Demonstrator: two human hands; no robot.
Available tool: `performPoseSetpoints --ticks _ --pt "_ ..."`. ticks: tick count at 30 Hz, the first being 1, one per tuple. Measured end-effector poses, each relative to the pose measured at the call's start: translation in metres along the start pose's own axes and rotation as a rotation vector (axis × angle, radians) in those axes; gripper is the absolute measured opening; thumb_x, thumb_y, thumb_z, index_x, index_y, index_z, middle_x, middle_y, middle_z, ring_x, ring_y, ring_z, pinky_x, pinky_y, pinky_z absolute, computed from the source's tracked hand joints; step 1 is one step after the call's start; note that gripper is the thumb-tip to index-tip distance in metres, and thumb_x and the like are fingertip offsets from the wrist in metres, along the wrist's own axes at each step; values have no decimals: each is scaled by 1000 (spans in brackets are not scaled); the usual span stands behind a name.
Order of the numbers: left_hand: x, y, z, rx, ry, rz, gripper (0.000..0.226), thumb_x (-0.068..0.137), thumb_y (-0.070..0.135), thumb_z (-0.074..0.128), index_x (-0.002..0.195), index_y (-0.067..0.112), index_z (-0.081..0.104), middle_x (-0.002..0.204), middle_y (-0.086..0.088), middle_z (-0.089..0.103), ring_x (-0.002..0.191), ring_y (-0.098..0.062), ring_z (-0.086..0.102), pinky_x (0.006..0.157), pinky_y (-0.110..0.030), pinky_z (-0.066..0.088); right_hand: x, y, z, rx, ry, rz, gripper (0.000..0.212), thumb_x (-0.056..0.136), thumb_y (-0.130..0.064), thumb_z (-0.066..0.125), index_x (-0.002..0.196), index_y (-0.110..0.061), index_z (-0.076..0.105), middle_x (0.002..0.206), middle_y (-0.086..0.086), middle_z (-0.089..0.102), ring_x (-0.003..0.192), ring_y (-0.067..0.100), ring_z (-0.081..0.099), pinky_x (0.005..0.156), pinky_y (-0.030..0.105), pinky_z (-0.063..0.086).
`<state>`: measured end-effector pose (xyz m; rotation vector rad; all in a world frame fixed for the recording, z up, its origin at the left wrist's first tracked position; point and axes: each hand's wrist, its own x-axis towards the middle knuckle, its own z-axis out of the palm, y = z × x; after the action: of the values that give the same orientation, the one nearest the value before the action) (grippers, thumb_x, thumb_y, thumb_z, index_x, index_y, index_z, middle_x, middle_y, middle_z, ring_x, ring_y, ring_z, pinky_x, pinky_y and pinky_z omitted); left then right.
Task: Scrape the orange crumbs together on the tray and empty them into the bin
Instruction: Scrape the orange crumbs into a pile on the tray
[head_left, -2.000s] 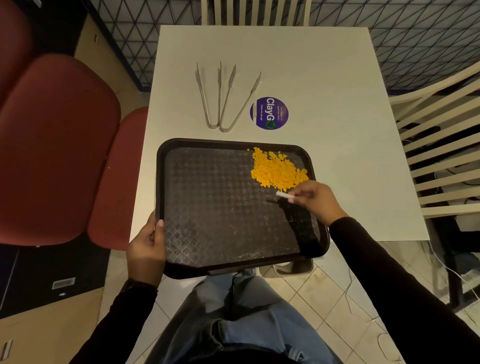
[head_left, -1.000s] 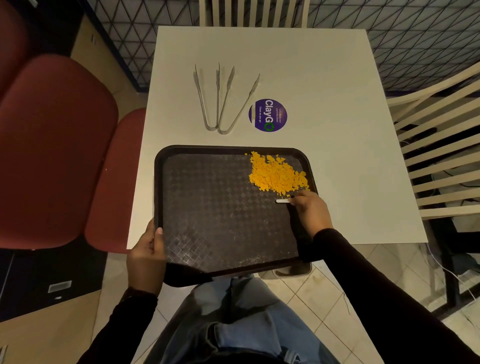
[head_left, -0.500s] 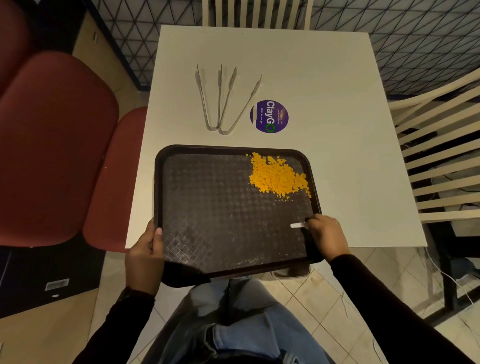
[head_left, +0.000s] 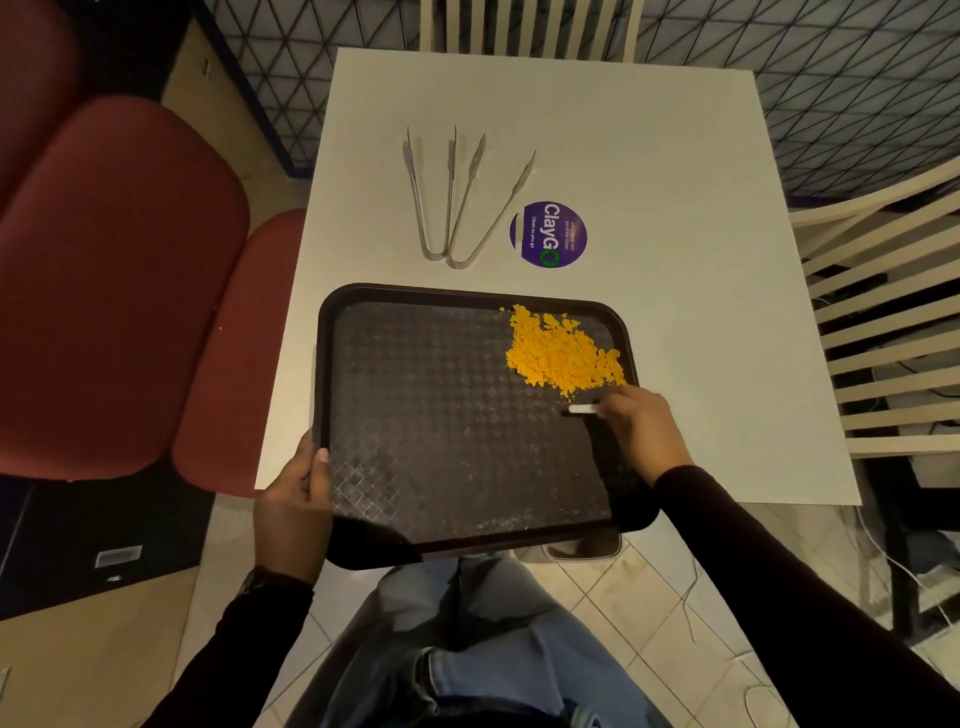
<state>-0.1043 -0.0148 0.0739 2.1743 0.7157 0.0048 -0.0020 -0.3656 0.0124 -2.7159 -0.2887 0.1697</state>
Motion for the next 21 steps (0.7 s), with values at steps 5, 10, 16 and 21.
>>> performPoseSetpoints --ticks 5,10,16,21 --pt "-1 3 -1 -20 -30 -49 40 96 21 43 134 7 45 129 -15 57 119 -27 53 104 -46 41 -29 -24 19 -41 -120 -103 15 78 -1 70 86 -12 69 77 5 63 71 25 59 66 29 34" --pt "-5 4 -1 1 -13 -38 37 95 16 46 130 6 49 124 -16 61 113 -27 57 103 -43 42 0 -19 27 7 -50 16 13 85 -2 61 92 -9 69 86 8 66 82 27 58 75 37 40" --pt "-7 4 -1 32 21 18 33 94 13 47 124 2 55 95 -8 66 84 -11 60 81 -11 47 31 -9 19 -14 -60 57 11 86 -3 62 88 -8 71 81 11 66 78 33 60 72 40 47" --pt "-11 -3 1 -78 -49 -68 36 96 22 43 129 10 51 109 -15 65 105 -27 59 98 -45 46 15 -18 9 88 -68 85 14 88 -10 59 93 -5 71 90 12 70 85 29 61 81 42 50"
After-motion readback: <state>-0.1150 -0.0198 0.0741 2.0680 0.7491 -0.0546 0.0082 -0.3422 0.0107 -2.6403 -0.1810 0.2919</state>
